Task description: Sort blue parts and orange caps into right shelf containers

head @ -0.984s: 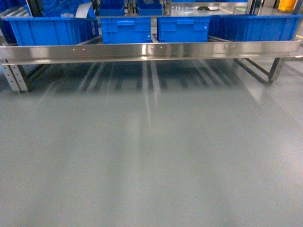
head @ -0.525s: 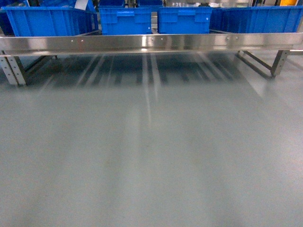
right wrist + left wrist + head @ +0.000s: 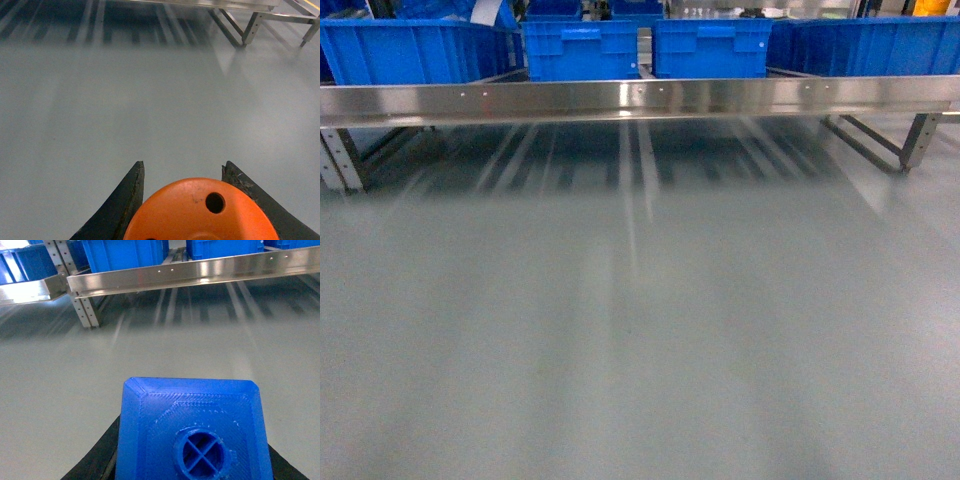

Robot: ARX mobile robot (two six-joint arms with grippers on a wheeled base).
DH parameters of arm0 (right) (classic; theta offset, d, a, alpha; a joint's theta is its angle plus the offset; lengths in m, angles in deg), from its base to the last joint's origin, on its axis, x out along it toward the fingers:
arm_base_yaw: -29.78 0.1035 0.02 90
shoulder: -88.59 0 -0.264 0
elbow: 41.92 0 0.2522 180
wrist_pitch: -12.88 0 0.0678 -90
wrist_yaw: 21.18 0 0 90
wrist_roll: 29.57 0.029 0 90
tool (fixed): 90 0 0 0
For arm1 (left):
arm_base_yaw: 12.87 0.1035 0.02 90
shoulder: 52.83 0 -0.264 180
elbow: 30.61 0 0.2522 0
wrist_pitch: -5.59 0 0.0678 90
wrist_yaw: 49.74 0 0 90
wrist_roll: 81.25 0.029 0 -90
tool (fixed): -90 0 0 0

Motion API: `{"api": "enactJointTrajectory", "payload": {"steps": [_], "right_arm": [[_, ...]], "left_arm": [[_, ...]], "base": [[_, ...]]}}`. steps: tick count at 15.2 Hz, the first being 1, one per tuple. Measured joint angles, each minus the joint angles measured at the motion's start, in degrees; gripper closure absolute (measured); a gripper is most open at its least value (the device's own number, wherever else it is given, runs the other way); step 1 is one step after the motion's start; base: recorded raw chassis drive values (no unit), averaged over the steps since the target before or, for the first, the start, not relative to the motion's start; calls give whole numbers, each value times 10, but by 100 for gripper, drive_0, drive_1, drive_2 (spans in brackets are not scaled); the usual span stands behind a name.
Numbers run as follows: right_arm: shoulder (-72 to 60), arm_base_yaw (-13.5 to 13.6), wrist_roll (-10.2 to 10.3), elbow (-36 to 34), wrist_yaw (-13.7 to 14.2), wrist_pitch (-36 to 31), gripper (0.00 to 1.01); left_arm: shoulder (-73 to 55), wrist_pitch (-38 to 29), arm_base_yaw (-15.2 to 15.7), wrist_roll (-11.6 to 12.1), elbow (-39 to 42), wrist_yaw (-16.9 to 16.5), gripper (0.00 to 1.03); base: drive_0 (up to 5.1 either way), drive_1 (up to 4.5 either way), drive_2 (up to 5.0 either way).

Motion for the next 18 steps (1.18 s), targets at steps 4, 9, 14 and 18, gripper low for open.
{"api": "enactJointTrajectory", "payload": {"steps": [4, 9, 14, 18], "right_arm": [[0, 0, 0, 0, -2, 0, 60], [0, 0, 0, 0, -3, 0, 60], [0, 0, 0, 0, -2, -1, 60], [0, 0, 0, 0, 0, -2, 60]], "left_arm": [[0, 2, 1, 0, 0, 2, 59], [-2, 3, 2, 0, 0, 3, 59], [-1, 0, 0, 0, 0, 2, 59], [-1, 1, -2, 0, 0, -1, 59]], "base": [[0, 0, 0], [-13, 298, -325], [-16, 373, -406], [-16, 373, -406]]}}
